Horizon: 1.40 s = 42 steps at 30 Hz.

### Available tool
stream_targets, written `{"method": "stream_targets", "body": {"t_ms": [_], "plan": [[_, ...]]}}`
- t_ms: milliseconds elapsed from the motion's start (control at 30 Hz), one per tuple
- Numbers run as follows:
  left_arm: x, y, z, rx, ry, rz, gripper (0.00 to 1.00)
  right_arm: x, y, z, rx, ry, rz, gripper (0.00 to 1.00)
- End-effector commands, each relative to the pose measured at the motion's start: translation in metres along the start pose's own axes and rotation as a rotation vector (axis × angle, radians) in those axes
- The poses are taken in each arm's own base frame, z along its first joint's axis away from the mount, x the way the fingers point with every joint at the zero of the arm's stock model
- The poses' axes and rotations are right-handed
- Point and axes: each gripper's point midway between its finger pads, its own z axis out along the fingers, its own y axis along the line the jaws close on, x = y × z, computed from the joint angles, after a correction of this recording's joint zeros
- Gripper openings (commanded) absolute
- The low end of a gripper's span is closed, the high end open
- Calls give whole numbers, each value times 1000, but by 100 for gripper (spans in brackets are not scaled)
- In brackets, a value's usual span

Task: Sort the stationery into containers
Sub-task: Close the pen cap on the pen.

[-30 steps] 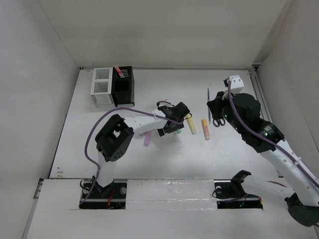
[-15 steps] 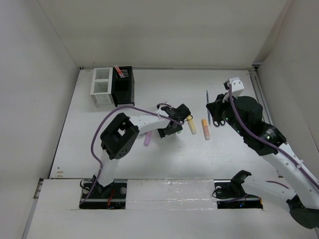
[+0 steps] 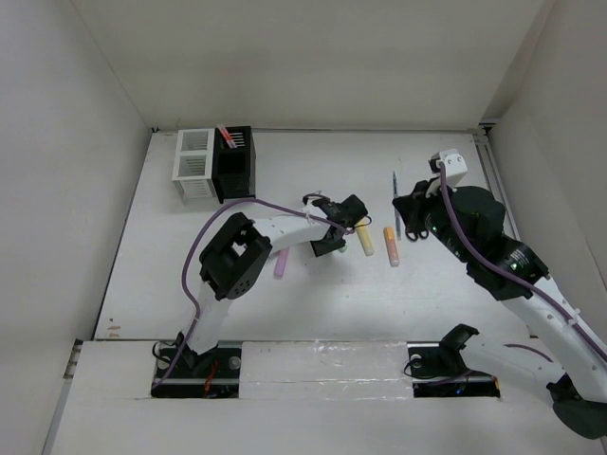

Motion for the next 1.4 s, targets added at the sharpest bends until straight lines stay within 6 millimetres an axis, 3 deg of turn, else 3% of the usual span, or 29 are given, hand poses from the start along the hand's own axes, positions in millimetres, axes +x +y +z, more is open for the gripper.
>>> {"method": "stream_targets", "body": {"t_ms": [0,300,433,533,767,800,867,933,967,1000,1033,1133,1167,1267,1367], "plan": [[6,11,7,-51,4,8,30,-17,7,-3,-34,-66,2,0],[16,17,12,-49,34,10,0,-17,7,-3,-34,-66,2,0],[19,24,14,-57,36,14,0,-16,7,-1,-34,-68,2,0],[6,23,-5,-12,-3,-9,0,-15,2,1,-7,-73,29,0],[-81,19,-92,164,-317,-12,0,-15,5,12,-80,-87,104,0],[-98,22,-113,194,-363,-10,0,-4,6,20,-94,-57,103,0],[-124,26,-137,222,-444,-34,0,-2,25,24,-207,-57,124,0],[-146,32,-173,303,-522,-44,0,15,43,30,-318,-29,146,0],[-158,37,-186,328,-562,-56,0,7,57,32,-400,-71,162,0],[-164,40,-200,365,-593,-59,0,15,78,26,-534,-44,158,0],[-174,48,-234,448,-640,-88,0,27,86,27,-589,-13,173,0],[-182,51,-280,655,-748,-47,0,37,120,30,-735,32,232,0],[-186,62,-309,767,-812,-86,0,47,127,35,-749,67,242,0],[-183,77,-346,901,-877,-51,0,35,156,31,-831,51,238,0],[-178,79,-360,957,-884,-7,0,21,171,34,-869,32,260,0]]}}
